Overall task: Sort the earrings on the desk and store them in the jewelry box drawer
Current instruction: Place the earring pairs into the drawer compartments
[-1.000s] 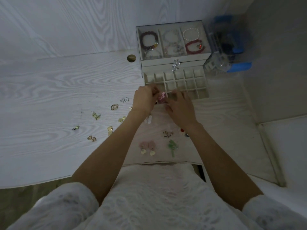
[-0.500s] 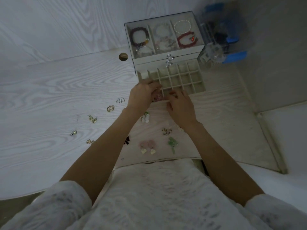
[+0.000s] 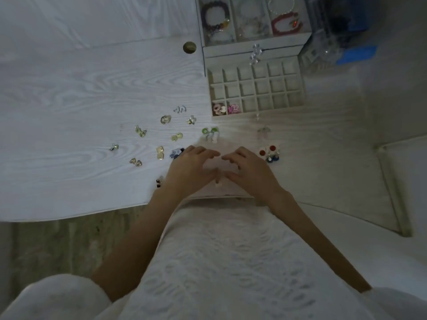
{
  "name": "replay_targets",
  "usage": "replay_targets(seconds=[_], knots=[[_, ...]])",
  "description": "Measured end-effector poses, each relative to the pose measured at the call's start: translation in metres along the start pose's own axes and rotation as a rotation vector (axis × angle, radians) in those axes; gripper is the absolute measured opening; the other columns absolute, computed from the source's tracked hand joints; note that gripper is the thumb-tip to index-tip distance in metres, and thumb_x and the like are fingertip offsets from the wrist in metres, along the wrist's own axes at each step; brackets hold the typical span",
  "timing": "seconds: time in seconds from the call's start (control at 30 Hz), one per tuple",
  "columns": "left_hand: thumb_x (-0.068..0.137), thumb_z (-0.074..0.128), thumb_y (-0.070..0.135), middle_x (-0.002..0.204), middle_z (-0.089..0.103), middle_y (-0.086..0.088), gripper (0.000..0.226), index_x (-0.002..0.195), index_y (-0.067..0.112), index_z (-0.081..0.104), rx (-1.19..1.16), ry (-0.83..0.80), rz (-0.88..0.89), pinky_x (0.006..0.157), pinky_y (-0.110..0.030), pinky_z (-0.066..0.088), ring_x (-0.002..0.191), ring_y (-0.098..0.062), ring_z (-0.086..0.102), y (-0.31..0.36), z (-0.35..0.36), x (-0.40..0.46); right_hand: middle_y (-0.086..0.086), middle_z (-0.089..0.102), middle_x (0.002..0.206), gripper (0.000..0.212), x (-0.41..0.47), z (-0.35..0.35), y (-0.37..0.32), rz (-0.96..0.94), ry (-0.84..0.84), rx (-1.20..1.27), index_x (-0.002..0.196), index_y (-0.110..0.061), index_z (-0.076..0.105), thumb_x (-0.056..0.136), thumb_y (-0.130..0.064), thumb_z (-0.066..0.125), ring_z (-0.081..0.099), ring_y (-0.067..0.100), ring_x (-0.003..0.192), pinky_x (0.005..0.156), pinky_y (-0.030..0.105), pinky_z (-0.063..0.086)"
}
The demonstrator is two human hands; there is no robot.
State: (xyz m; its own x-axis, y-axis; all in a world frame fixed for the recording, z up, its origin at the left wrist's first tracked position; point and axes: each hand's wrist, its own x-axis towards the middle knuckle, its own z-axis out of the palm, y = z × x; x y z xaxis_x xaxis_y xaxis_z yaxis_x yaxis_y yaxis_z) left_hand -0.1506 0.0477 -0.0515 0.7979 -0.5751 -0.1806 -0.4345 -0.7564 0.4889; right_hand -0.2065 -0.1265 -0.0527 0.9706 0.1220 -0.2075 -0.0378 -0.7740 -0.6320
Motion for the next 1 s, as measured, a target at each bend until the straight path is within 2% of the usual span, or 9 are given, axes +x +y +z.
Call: replay_targets(seconds=[0.07, 0.17, 0.27, 0.43, 0.5, 0.63, 0.8, 0.9, 1.0], knots=[[0.076, 0.046, 0.049, 0.109, 0.065, -0.002, 0.052, 0.119, 0.022, 0.058, 0.062, -0.073, -0.021, 0.081, -0.039, 0.051, 0.101, -0.026, 0.055, -0.005, 0.010, -0.014, 0.010, 0.053, 0.109, 0.047, 0.000, 0.008, -0.010, 0.033, -0.100, 0.023, 0.122, -0.015, 0.055, 0.080, -0.032, 0.069, 0.055, 0.023, 0.092, 0.071, 0.027, 0.041], [0.074, 0.063, 0.031, 0.113, 0.060, -0.007, 0.051, 0.122, 0.017, 0.055, 0.055, -0.056, -0.079, 0.082, -0.044, 0.050, 0.103, -0.030, 0.053, -0.009, 0.021, -0.028, 0.010, 0.045, 0.114, 0.060, 0.000, 0.022, -0.017, 0.081, -0.178, -0.068, 0.128, -0.017, 0.046, 0.075, -0.033, 0.071, 0.054, 0.026, 0.091, 0.067, 0.030, 0.041], [0.073, 0.070, 0.013, 0.109, 0.059, -0.013, 0.043, 0.115, 0.011, 0.060, 0.024, 0.027, -0.125, 0.074, -0.041, 0.052, 0.095, -0.033, 0.057, -0.001, 0.025, -0.031, 0.013, 0.044, 0.114, 0.047, 0.002, 0.034, -0.019, 0.051, -0.135, -0.105, 0.120, -0.009, 0.049, 0.079, -0.023, 0.067, 0.054, 0.027, 0.088, 0.062, 0.026, 0.033], [0.081, 0.063, 0.009, 0.093, 0.062, -0.014, 0.015, 0.096, 0.008, 0.066, -0.038, 0.119, -0.158, 0.062, -0.040, 0.051, 0.071, -0.033, 0.062, 0.006, 0.032, -0.026, 0.014, 0.045, 0.109, 0.030, 0.005, 0.035, -0.015, 0.063, -0.001, -0.088, 0.106, -0.005, 0.050, 0.079, -0.005, 0.063, 0.053, 0.028, 0.081, 0.061, 0.032, 0.042], [0.083, 0.062, 0.009, 0.090, 0.062, -0.015, 0.013, 0.095, 0.008, 0.066, -0.039, 0.135, -0.150, 0.061, -0.041, 0.051, 0.070, -0.033, 0.062, 0.008, 0.034, -0.023, 0.015, 0.046, 0.105, 0.029, 0.002, 0.033, -0.014, 0.069, 0.025, -0.063, 0.104, -0.005, 0.050, 0.077, 0.000, 0.061, 0.053, 0.028, 0.078, 0.062, 0.036, 0.046], [0.083, 0.060, 0.007, 0.089, 0.063, -0.017, 0.014, 0.096, 0.006, 0.066, -0.038, 0.152, -0.152, 0.062, -0.037, 0.048, 0.074, -0.035, 0.061, 0.008, 0.034, -0.020, 0.009, 0.049, 0.100, 0.033, 0.001, 0.020, -0.009, 0.111, 0.078, 0.112, 0.105, -0.010, 0.050, 0.076, -0.003, 0.065, 0.048, 0.017, 0.079, 0.066, 0.030, 0.044], [0.085, 0.060, 0.007, 0.091, 0.064, -0.015, 0.014, 0.098, 0.007, 0.066, -0.139, 0.159, -0.139, 0.070, -0.037, 0.052, 0.077, -0.030, 0.063, 0.005, 0.028, -0.015, 0.008, 0.054, 0.103, 0.034, 0.043, -0.039, 0.004, 0.140, 0.353, 0.190, 0.103, -0.009, 0.055, 0.073, -0.005, 0.070, 0.053, 0.021, 0.089, 0.075, 0.031, 0.044], [0.086, 0.061, 0.012, 0.093, 0.066, -0.011, 0.015, 0.101, 0.010, 0.065, -0.204, 0.192, -0.135, 0.071, -0.033, 0.054, 0.075, -0.021, 0.063, 0.007, 0.016, 0.001, 0.004, 0.054, 0.098, 0.033, 0.082, -0.059, 0.011, 0.107, 0.320, 0.096, 0.108, -0.007, 0.056, 0.077, -0.004, 0.067, 0.050, 0.019, 0.092, 0.080, 0.030, 0.043], [0.086, 0.063, 0.016, 0.093, 0.068, -0.006, 0.016, 0.102, 0.013, 0.064, -0.254, 0.254, -0.125, 0.070, -0.031, 0.055, 0.071, -0.014, 0.062, 0.008, 0.002, 0.024, 0.013, 0.060, 0.108, 0.035, 0.108, -0.057, 0.016, 0.049, 0.213, -0.039, 0.115, -0.006, 0.057, 0.081, -0.001, 0.061, 0.056, 0.027, 0.097, 0.083, 0.033, 0.046]])
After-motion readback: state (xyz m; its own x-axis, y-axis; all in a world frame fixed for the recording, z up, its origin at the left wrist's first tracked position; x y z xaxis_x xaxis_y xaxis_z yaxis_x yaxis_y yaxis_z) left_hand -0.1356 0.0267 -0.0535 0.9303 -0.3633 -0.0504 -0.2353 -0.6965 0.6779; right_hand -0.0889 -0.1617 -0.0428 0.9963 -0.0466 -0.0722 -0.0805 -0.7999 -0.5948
